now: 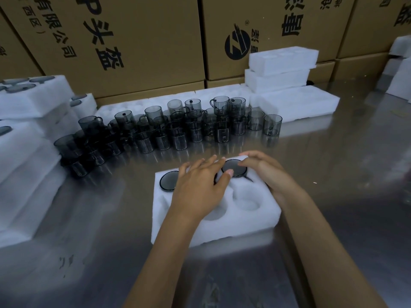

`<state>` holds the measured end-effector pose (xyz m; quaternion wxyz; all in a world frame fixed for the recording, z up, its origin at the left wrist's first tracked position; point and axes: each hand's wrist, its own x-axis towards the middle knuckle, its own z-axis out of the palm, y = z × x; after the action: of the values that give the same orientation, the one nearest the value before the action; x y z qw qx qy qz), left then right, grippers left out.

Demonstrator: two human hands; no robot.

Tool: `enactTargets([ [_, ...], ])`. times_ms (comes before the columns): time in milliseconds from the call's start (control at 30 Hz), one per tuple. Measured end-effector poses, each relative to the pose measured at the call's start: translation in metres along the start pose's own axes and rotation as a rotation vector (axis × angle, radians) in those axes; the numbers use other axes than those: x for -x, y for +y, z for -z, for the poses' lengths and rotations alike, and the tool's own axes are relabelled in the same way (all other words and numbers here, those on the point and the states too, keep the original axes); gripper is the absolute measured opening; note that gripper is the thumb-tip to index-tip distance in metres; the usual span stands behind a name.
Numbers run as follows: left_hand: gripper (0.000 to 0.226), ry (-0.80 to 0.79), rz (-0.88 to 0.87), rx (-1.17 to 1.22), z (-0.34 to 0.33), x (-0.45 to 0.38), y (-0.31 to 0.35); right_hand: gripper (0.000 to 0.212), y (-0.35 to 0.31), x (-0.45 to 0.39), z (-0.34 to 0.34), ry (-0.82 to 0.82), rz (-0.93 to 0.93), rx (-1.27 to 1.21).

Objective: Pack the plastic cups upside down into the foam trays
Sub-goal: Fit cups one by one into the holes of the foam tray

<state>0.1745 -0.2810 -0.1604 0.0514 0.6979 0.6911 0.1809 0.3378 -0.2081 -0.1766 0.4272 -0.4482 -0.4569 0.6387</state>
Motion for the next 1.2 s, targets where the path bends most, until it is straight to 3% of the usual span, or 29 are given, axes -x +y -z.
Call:
enactTargets([
  [367,0.040,0.087,-0.012,0.040,0.003,0.001,0.003,0.007,-0.004,-0.002,-0.007,0.068,-0.056,-0.130],
  [633,0.034,-0.137,0.078,0.140,0.039,-0.044,0.014,0.016,-0.001,-0.022,-0.004,-0.050,-0.098,-0.393],
  [767,0.045,-0.075,-0.005,0.038,0.047,-0.118,0.025,0.015,0.003,-0.026,0.003,-0.071,-0.107,-0.591],
  [1000,0.061,-0.038,0.023,-0.101,0.012,-0.225,0.034,0.017,0.005,-0.029,0.011,-0.069,-0.103,-0.772],
  [1100,0.057,0.021,0.007,-0.125,-0.008,-0.241,0.030,0.018,0.006,-0.032,0.013,-0.065,-0.114,-0.794],
  [1200,0.036,0.155,-0.048,-0.049,-0.024,-0.242,0.026,0.018,0.005,-0.033,0.014,-0.055,-0.131,-0.820],
])
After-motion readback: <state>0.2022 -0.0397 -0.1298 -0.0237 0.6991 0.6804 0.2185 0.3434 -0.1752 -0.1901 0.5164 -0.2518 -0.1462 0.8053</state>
